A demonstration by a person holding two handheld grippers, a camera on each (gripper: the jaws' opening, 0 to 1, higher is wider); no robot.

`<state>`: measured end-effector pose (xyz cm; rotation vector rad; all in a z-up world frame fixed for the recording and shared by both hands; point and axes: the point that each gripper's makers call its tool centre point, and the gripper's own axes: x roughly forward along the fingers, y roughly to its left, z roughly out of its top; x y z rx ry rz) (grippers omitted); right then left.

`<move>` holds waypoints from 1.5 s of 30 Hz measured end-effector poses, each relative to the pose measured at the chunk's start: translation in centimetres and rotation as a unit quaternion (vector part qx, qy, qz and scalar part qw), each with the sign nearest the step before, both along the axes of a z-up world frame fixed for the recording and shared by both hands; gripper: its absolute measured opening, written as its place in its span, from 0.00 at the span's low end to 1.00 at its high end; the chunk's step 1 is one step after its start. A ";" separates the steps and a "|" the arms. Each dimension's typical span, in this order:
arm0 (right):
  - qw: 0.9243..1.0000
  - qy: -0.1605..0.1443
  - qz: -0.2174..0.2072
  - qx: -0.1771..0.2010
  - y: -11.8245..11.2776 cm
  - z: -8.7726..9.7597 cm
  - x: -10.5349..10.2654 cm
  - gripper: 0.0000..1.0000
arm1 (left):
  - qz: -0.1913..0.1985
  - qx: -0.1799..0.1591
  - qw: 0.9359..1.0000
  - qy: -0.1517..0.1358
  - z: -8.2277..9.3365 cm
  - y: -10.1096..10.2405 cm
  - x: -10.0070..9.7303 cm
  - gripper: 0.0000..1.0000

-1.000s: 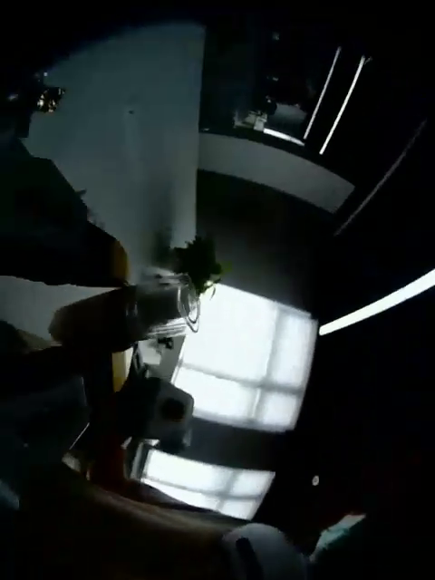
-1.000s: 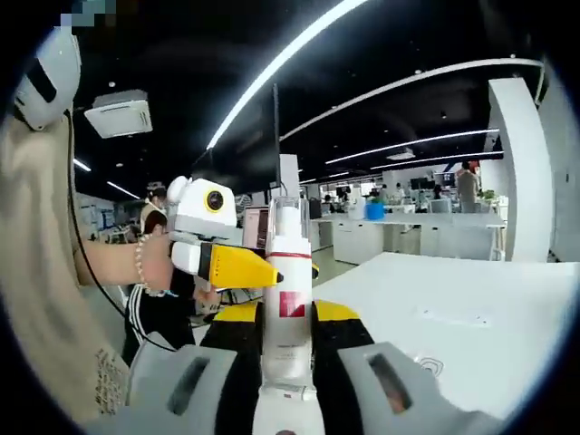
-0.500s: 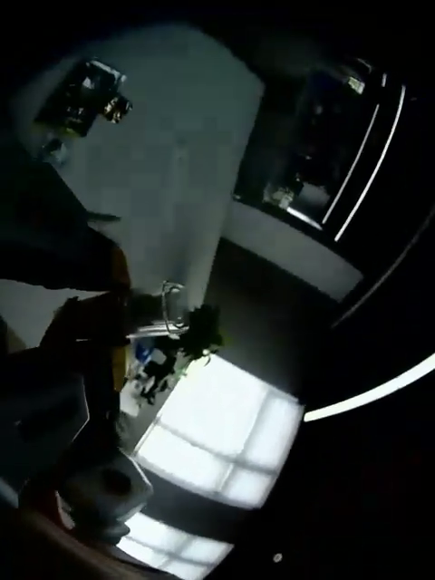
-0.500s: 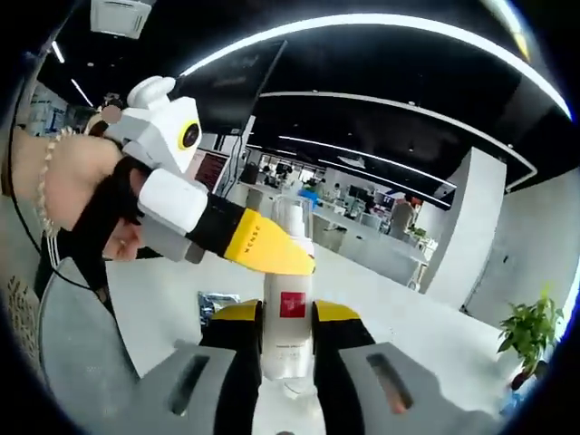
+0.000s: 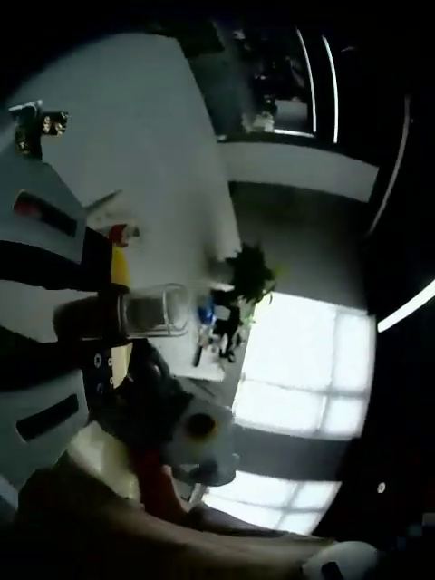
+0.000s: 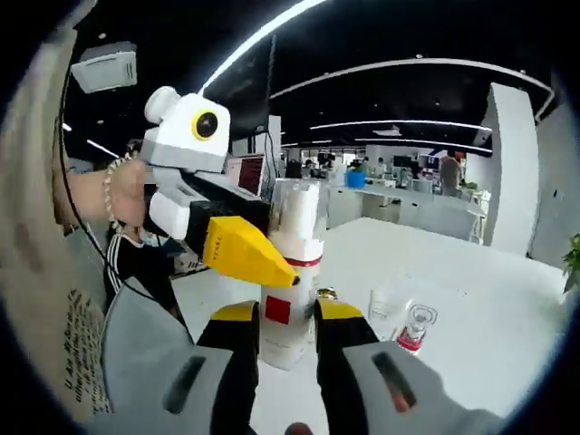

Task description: Arrange the skincare products in the storage area until every visible bottle or jar stands upright without overlapping.

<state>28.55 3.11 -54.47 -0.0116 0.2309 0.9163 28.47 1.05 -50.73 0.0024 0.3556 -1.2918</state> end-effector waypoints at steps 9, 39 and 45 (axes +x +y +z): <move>0.996 0.011 0.085 0.015 -0.1 -0.1 -1.6 0.23 | -0.121 0.027 0.992 -0.033 -0.1 -1.0 -2.0 0.16; 0.981 -0.014 0.005 -0.191 -3.0 -12.4 3.6 0.23 | -0.093 0.168 0.981 -0.023 -12.1 -3.8 2.3 0.19; 0.978 0.007 -0.008 -0.209 -4.0 -14.9 4.0 0.23 | -0.096 0.179 0.979 -0.020 -14.6 -4.4 2.8 0.18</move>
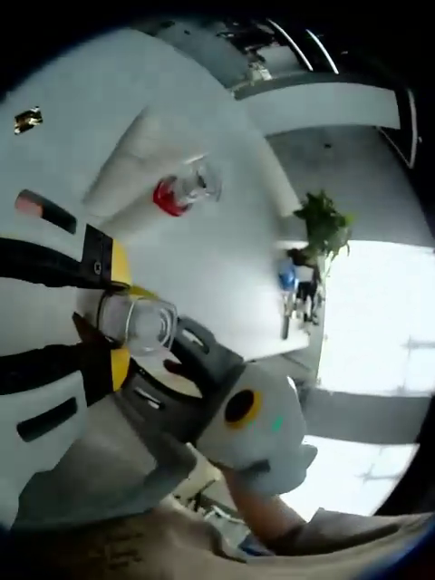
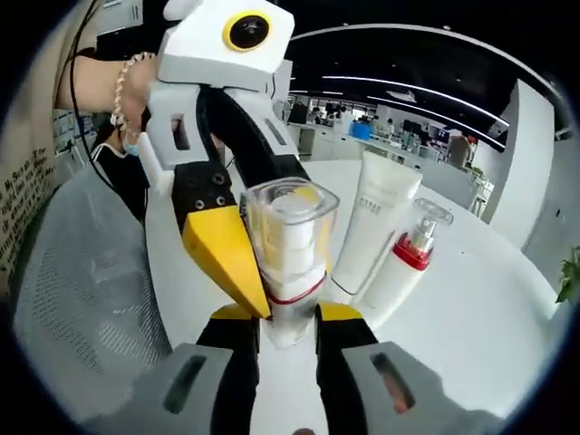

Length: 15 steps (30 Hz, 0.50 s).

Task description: Arrange the skincare products in the storage area until every visible bottle or jar stands upright without overlapping.

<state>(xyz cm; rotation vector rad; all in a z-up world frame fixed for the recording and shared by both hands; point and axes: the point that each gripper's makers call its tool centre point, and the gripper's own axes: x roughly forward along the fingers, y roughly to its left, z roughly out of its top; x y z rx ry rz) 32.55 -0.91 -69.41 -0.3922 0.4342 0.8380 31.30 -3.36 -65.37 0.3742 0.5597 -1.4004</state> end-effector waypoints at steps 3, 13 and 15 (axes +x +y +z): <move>1.000 0.010 -0.006 -0.005 -0.3 -1.2 0.1 0.23 | -0.001 0.006 1.000 0.006 -1.1 -0.1 0.2 0.18; 0.999 0.026 -0.016 -0.015 -0.8 -3.3 0.4 0.23 | 0.000 0.018 1.000 0.017 -3.2 -0.4 0.5 0.18; 0.999 0.030 -0.018 -0.016 -0.8 -3.6 0.5 0.23 | -0.001 0.021 1.000 0.019 -3.5 -0.5 0.6 0.18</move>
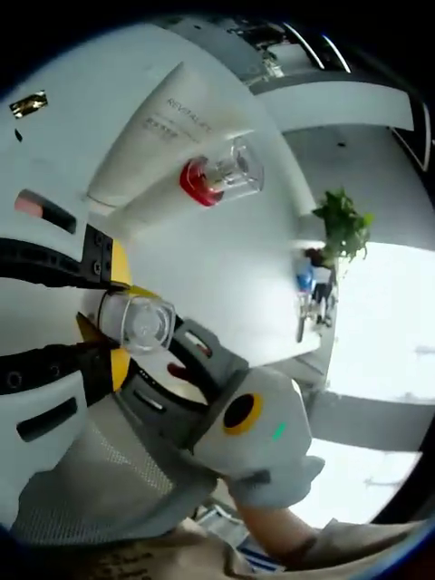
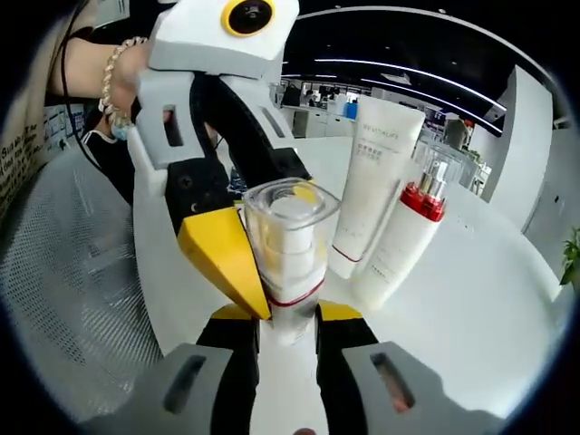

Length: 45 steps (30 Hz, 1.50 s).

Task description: Arrange the skincare products in the storage area until every visible bottle or jar stands upright without overlapping.

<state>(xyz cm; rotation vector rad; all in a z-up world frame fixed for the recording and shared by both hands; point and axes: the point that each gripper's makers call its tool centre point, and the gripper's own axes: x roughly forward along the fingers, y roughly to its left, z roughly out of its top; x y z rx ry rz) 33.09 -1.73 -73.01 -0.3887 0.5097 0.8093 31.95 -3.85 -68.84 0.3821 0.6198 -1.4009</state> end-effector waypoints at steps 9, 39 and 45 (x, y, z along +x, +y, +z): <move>1.000 0.014 -0.008 -0.003 -0.2 -1.0 0.2 0.23 | -0.006 0.008 1.000 0.007 -1.1 -0.2 0.3 0.19; 0.999 0.029 -0.021 0.022 -1.2 -1.7 2.9 0.23 | 0.018 -0.006 1.000 0.022 -1.8 -1.1 3.1 0.19; 0.999 0.029 -0.022 0.023 -1.4 -1.7 3.4 0.23 | 0.022 -0.008 0.999 0.022 -2.1 -1.2 3.8 0.19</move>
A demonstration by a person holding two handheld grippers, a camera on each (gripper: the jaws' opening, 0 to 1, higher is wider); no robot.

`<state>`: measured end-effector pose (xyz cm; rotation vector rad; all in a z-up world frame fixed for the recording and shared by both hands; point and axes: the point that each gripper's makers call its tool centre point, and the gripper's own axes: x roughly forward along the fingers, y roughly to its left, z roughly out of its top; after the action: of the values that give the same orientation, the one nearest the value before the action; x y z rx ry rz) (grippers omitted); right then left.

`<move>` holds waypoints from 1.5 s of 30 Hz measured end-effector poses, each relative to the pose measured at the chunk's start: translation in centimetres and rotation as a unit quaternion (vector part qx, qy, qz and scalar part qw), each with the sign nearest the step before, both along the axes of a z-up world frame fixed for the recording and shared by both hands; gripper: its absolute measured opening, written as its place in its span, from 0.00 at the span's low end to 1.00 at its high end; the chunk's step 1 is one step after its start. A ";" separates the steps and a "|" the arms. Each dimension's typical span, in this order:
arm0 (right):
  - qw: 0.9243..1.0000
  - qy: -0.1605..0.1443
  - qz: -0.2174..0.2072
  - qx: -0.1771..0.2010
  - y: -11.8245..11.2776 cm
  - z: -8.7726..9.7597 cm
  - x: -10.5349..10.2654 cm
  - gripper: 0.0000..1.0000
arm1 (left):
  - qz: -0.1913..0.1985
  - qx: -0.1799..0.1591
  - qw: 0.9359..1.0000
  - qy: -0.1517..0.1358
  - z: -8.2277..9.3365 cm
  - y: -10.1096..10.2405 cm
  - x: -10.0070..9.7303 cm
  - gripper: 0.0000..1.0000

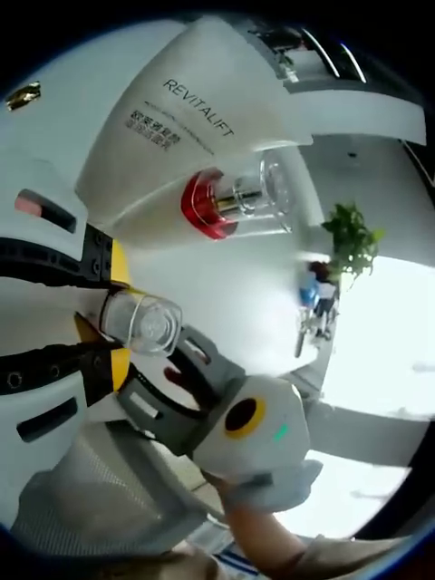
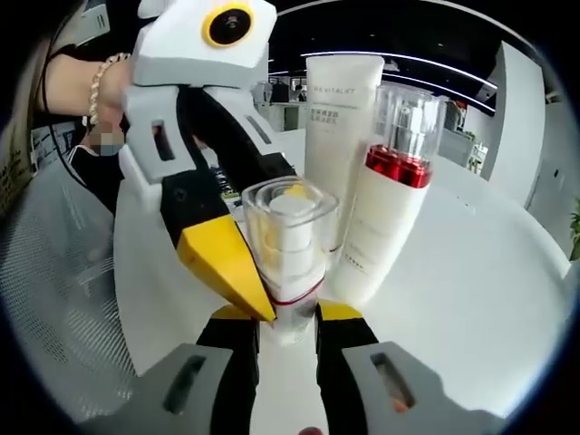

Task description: Arrange the skincare products in the storage area until every visible bottle or jar stands upright without overlapping.

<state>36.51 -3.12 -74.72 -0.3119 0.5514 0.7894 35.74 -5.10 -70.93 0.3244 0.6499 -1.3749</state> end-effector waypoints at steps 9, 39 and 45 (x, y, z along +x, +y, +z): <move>1.000 -0.001 -0.006 0.004 -0.6 0.0 0.9 0.23 | 0.012 0.003 1.000 0.001 -0.5 0.0 0.9 0.19; 1.000 0.015 0.007 -0.008 -1.0 -1.3 1.4 0.23 | 0.038 0.016 0.999 0.012 -1.1 2.3 0.9 0.22; 1.000 0.024 -0.002 -0.002 -1.2 -1.6 1.3 0.23 | 0.042 0.018 0.999 0.014 -1.1 2.7 0.8 0.21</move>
<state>37.79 -4.31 -76.36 -0.2964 0.5986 0.7936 36.56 -2.38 -72.07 0.3039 0.7032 -1.2913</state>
